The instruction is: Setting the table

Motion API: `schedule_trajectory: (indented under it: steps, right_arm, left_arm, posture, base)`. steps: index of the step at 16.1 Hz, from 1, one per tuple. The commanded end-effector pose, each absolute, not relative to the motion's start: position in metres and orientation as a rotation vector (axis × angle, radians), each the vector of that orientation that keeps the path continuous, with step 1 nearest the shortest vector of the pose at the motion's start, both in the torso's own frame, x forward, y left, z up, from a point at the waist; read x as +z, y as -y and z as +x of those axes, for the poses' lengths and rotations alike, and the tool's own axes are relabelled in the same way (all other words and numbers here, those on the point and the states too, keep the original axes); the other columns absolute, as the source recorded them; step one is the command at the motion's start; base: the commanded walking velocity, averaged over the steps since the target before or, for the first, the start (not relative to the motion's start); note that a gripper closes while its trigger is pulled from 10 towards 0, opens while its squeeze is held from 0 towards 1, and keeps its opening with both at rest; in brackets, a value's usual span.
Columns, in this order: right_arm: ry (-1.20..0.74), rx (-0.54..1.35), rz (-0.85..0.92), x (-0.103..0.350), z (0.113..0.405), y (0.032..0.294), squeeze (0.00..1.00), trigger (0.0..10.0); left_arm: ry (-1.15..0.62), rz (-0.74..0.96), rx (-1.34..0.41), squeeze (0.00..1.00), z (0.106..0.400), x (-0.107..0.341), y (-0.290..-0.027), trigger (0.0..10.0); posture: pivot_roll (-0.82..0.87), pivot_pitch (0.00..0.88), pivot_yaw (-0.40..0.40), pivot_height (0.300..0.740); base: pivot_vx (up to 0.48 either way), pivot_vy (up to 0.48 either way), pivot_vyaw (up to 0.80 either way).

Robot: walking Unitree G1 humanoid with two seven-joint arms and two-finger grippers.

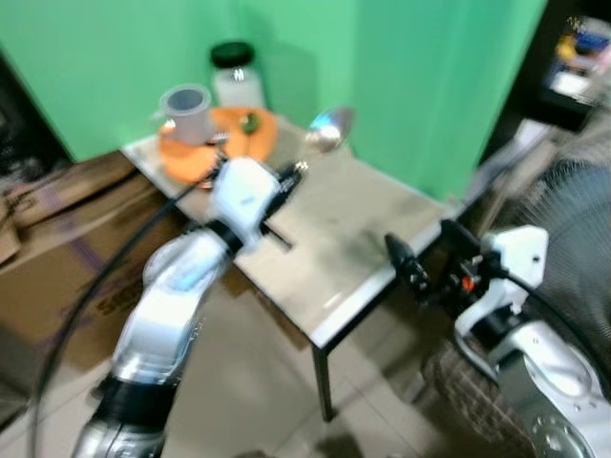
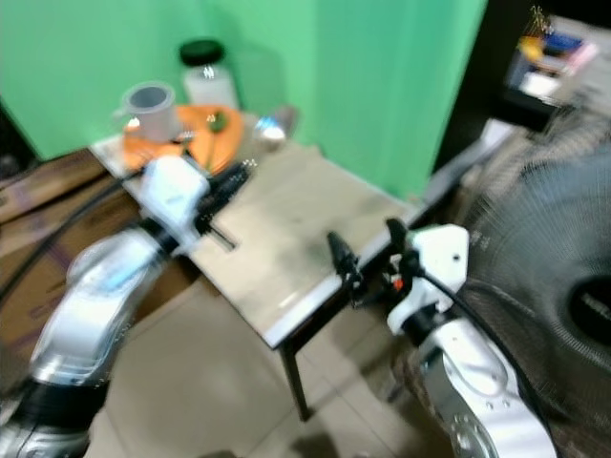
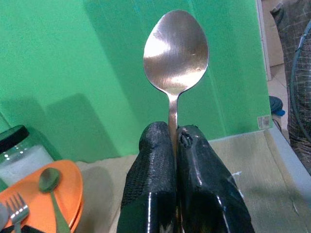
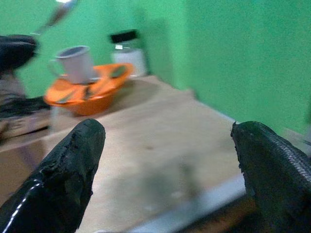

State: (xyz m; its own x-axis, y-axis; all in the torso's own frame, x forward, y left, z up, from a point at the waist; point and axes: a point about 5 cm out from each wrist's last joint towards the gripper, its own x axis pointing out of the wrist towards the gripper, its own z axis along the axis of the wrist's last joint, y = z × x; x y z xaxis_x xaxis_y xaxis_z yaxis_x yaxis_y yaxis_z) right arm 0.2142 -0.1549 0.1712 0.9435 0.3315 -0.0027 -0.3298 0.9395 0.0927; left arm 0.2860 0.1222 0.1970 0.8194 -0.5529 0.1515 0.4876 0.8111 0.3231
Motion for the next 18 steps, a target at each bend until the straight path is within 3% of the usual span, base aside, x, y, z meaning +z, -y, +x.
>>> schedule_trajectory:
  steps: [1,6,13,18]
  right_arm:
    - [0.002,0.277,0.078,0.175,0.216,0.158,0.00,10.0]
    - [-0.010,0.218,0.044,0.173,0.220,0.160,0.00,10.0]
    - [0.084,0.094,-0.028,0.187,0.231,0.171,0.00,10.0]
    - [0.170,-0.014,-0.004,0.196,0.241,0.178,0.00,10.0]
  left_arm:
    - [0.243,0.240,-0.493,0.00,0.274,0.199,-0.131,10.0]
    - [0.131,0.318,-0.347,0.00,0.249,0.178,-0.154,10.0]
    - [0.122,0.285,-0.280,0.00,0.253,0.181,-0.149,10.0]
    - [0.261,0.139,-0.070,0.00,0.253,0.194,-0.171,10.0]
  posture:
    - [-0.07,0.000,0.080,0.740]
    - [-0.05,0.000,0.047,0.740]
    - [-0.04,0.000,0.057,0.740]
    - [-0.02,0.000,0.031,0.740]
  base:
    - [0.000,0.000,-0.80]
    - [0.000,0.000,-0.80]
    - [0.000,0.000,-0.80]
    - [0.000,0.000,-0.80]
